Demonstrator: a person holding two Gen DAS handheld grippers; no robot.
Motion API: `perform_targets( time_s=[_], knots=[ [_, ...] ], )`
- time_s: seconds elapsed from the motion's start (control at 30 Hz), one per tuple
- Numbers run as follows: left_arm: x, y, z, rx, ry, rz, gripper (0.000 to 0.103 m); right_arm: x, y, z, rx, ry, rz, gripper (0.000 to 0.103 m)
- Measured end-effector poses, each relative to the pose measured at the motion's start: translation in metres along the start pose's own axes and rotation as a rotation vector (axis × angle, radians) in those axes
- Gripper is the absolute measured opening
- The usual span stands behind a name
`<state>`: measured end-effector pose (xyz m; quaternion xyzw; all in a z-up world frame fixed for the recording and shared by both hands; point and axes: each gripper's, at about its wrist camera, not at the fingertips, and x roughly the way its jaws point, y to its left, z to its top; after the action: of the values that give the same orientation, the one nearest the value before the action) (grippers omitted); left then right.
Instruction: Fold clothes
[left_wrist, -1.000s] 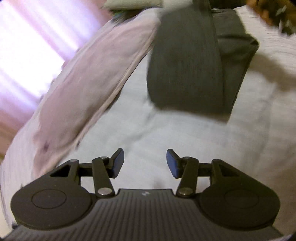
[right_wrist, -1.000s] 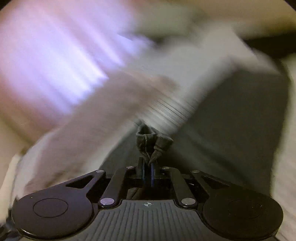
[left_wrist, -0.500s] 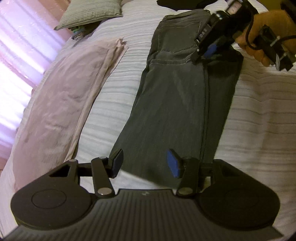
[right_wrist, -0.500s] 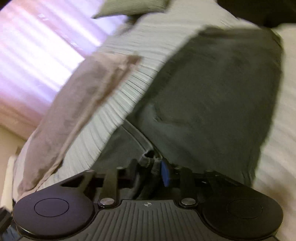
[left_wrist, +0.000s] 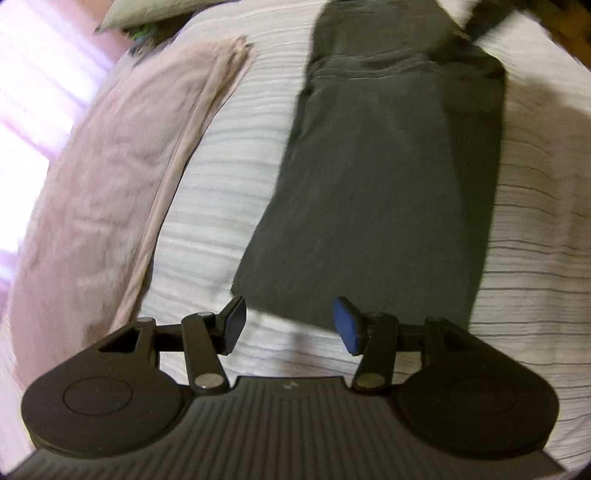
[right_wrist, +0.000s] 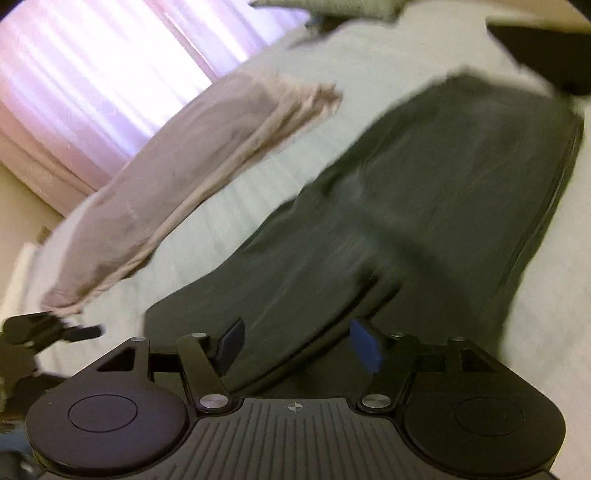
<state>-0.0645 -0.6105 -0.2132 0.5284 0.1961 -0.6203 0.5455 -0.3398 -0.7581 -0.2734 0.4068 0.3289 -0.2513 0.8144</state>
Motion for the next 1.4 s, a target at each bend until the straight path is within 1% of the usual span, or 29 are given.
perform_targets(
  time_s=[0.03,0.13,0.2,0.23,0.3,0.4,0.43,0.47,0.53,0.57,0.63,0.7,0.73,0.83,0.93,0.97,1.03,1.1,1.13,1.17,1.2,1.23,1.3,1.33,1.4],
  knots=[
    [0.002,0.008,-0.002,-0.029,-0.006,-0.009,0.048,0.005,0.002,-0.005,0.034,0.009,0.004,0.067],
    [0.006,0.019,-0.002,-0.077,-0.027,-0.03,0.048,0.026,-0.004,-0.012,0.175,0.006,-0.031,0.067],
    [0.009,0.019,-0.001,-0.071,-0.04,-0.04,0.049,0.033,-0.012,-0.013,0.267,-0.018,-0.05,0.067],
    [0.01,0.018,-0.001,-0.059,-0.045,-0.045,0.049,0.034,-0.014,-0.012,0.293,-0.034,-0.05,0.067],
    [0.013,0.01,-0.003,-0.018,-0.047,-0.053,0.049,0.036,-0.017,-0.009,0.307,-0.064,-0.072,0.066],
    [0.02,-0.001,-0.009,0.053,-0.036,-0.06,0.049,0.035,-0.015,-0.003,0.262,-0.069,-0.124,0.066],
    [0.021,-0.003,-0.012,0.075,-0.037,-0.06,0.049,0.033,-0.012,-0.002,0.233,-0.066,-0.153,0.066],
    [0.02,-0.004,-0.015,0.097,-0.041,-0.059,0.049,0.029,-0.007,-0.001,0.196,-0.063,-0.184,0.067],
    [0.018,-0.005,-0.022,0.157,-0.051,-0.046,0.049,0.018,0.008,-0.003,0.096,-0.063,-0.221,0.067],
    [0.017,-0.005,-0.026,0.199,-0.06,-0.037,0.049,0.011,0.02,-0.007,0.014,-0.064,-0.224,0.067],
    [0.017,-0.006,-0.036,0.3,-0.084,-0.017,0.051,0.005,0.048,-0.02,-0.187,-0.056,-0.205,0.067],
    [0.018,-0.009,-0.047,0.421,-0.113,0.008,0.052,0.007,0.078,-0.043,-0.387,-0.022,-0.152,0.08],
    [0.021,-0.011,-0.053,0.493,-0.136,0.019,0.052,0.008,0.092,-0.055,-0.487,-0.006,-0.126,0.092],
    [0.033,-0.018,-0.068,0.69,-0.22,0.037,0.053,0.019,0.128,-0.097,-0.783,0.023,-0.064,0.092],
    [0.049,-0.025,-0.083,0.88,-0.307,0.066,0.053,0.031,0.154,-0.136,-1.052,0.012,-0.04,0.092],
    [0.054,-0.025,-0.086,0.92,-0.329,0.072,0.052,0.036,0.159,-0.147,-1.122,0.005,-0.032,0.092],
    [0.066,-0.023,-0.089,0.966,-0.36,0.076,0.052,0.045,0.166,-0.165,-1.239,-0.008,-0.02,0.092],
    [0.076,-0.019,-0.091,0.986,-0.377,0.067,0.044,0.056,0.168,-0.174,-1.31,-0.032,-0.036,0.092],
    [0.079,-0.016,-0.091,0.986,-0.387,0.059,0.043,0.061,0.168,-0.175,-1.331,-0.045,-0.054,0.09],
    [0.08,-0.014,-0.091,0.984,-0.393,0.052,0.039,0.066,0.167,-0.175,-1.334,-0.037,-0.077,0.08],
    [0.081,-0.013,-0.091,0.984,-0.397,0.045,0.036,0.071,0.164,-0.175,-1.337,-0.023,-0.088,0.079],
    [0.081,-0.013,-0.091,0.985,-0.399,0.04,0.034,0.075,0.161,-0.176,-1.347,-0.011,-0.101,0.079],
    [0.083,-0.013,-0.091,0.977,-0.395,0.028,0.028,0.077,0.158,-0.186,-1.434,-0.013,-0.129,0.079],
    [0.084,-0.014,-0.089,0.962,-0.388,0.021,0.026,0.077,0.157,-0.188,-1.46,-0.013,-0.138,0.077],
    [0.085,-0.011,-0.082,0.924,-0.372,0.005,0.023,0.078,0.155,-0.193,-1.513,-0.012,-0.158,0.077]
  ],
)
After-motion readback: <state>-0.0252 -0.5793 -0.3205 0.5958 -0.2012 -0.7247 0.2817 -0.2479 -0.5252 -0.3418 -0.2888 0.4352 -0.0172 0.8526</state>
